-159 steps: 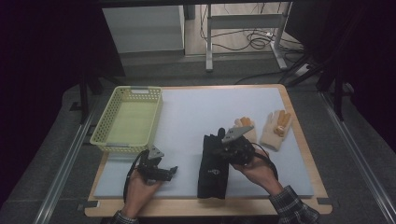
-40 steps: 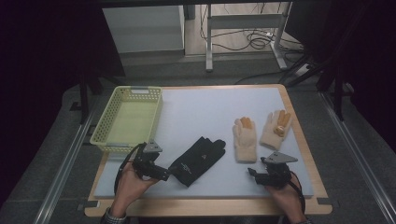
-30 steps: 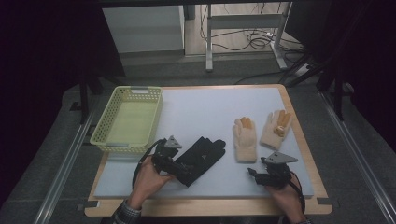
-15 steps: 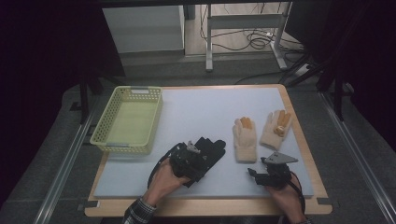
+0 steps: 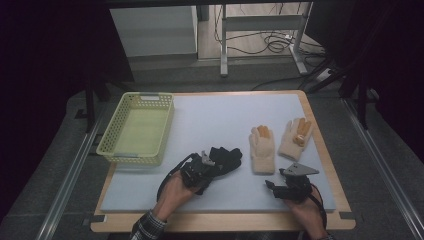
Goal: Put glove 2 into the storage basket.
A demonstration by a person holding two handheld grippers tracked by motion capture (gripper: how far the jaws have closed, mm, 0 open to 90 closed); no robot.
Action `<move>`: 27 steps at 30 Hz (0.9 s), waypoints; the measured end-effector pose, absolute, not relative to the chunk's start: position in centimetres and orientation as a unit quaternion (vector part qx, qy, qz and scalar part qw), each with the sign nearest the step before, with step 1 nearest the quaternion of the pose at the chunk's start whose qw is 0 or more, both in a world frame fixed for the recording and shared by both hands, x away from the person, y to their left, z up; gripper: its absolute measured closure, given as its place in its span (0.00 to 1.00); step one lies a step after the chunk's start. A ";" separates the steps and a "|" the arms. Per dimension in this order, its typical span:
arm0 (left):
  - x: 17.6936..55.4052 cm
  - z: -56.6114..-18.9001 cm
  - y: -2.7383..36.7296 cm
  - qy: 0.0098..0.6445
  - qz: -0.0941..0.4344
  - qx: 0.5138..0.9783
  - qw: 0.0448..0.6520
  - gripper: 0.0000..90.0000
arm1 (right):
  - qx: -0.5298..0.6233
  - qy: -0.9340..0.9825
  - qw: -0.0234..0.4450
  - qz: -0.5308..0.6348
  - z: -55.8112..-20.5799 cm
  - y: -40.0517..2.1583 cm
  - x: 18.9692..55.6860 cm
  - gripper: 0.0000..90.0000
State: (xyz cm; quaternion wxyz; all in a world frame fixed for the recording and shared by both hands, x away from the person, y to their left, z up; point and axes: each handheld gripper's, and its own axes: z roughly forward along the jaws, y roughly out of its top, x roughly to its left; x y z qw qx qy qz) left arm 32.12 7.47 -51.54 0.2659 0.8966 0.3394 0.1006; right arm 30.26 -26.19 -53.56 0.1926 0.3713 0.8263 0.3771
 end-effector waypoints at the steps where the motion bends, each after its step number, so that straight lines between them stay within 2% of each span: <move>1: 32.2 -51.4 7.6 0.340 0.097 0.896 0.268 0.76 | 0.371 0.826 0.193 0.377 -53.6 -26.2 30.3 0.31; 4: 32.7 -50.7 8.2 0.347 0.092 0.891 0.278 0.78 | 0.371 0.826 0.192 0.378 -53.6 -26.2 30.3 0.31; 15: 34.6 -45.2 11.4 0.386 0.131 0.867 0.286 0.77 | 0.372 0.826 0.192 0.378 -53.6 -26.2 30.2 0.31; 27: 37.4 -40.5 19.6 0.463 0.187 0.821 0.276 0.76 | 0.370 0.826 0.193 0.379 -53.6 -26.2 30.3 0.31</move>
